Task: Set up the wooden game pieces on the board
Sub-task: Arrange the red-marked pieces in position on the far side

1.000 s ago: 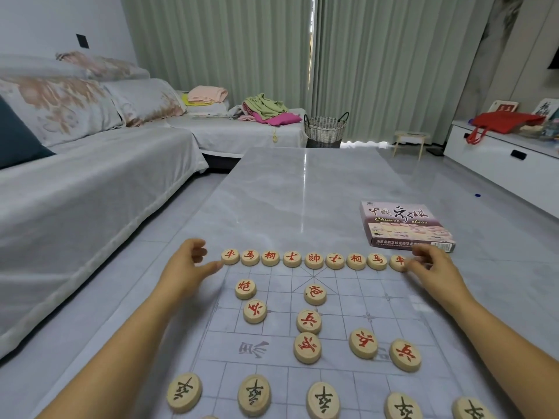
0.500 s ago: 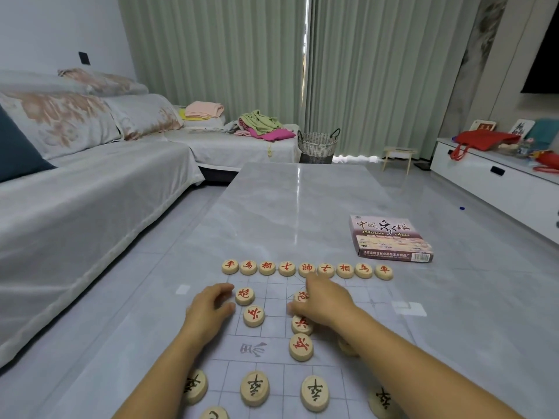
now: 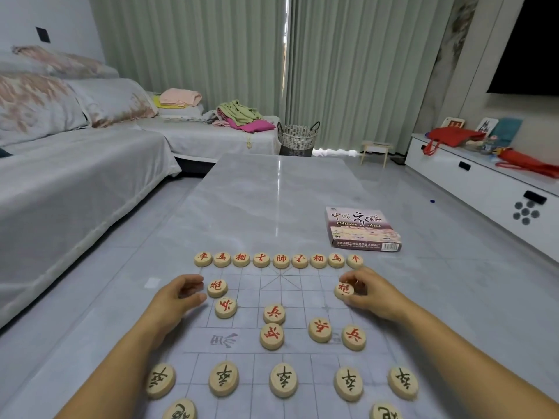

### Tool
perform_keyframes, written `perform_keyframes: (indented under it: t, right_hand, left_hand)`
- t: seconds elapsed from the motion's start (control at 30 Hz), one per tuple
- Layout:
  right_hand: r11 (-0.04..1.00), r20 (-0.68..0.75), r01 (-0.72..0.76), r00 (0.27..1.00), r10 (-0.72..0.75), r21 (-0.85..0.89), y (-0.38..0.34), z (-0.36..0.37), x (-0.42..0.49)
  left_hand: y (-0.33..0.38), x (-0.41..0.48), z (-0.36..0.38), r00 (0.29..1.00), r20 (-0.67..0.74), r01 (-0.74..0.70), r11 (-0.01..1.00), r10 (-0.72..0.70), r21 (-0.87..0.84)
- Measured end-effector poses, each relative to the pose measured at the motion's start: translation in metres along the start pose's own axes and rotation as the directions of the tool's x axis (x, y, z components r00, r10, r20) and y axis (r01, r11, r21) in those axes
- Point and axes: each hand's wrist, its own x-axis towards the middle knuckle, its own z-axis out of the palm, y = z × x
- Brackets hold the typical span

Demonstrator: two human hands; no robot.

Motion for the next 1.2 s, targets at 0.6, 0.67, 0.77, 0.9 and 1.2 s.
perform_keyframes:
  t: [0.6,0.67,0.77,0.9,1.2]
  right_hand:
    - [0.993,-0.047,-0.019,0.999,0.025,0.119,0.007,0.011,-0.001]
    - [0.993,-0.082,-0.025,0.996,0.035,0.118,0.007,0.012,0.0]
    - [0.994,-0.117,-0.016,0.993,0.028,0.107,0.007,0.015,0.0]
    - [0.996,-0.116,-0.013,0.993,0.024,0.091,0.007,0.014,0.0]
    - [0.979,-0.103,-0.029,0.993,0.051,0.204,0.006,0.011,-0.006]
  left_hand:
    - [0.0,0.002,0.004,1.0,-0.023,0.003,0.998,-0.002,0.064]
    - [0.001,0.002,0.005,1.0,-0.028,0.001,0.997,0.001,0.078]
    - [0.003,0.0,0.006,1.0,-0.03,-0.002,0.996,0.004,0.09]
    - [0.003,0.0,0.005,1.0,-0.025,-0.002,0.996,0.005,0.092]
    - [0.001,-0.003,0.005,0.997,-0.072,-0.01,0.999,0.012,0.035]
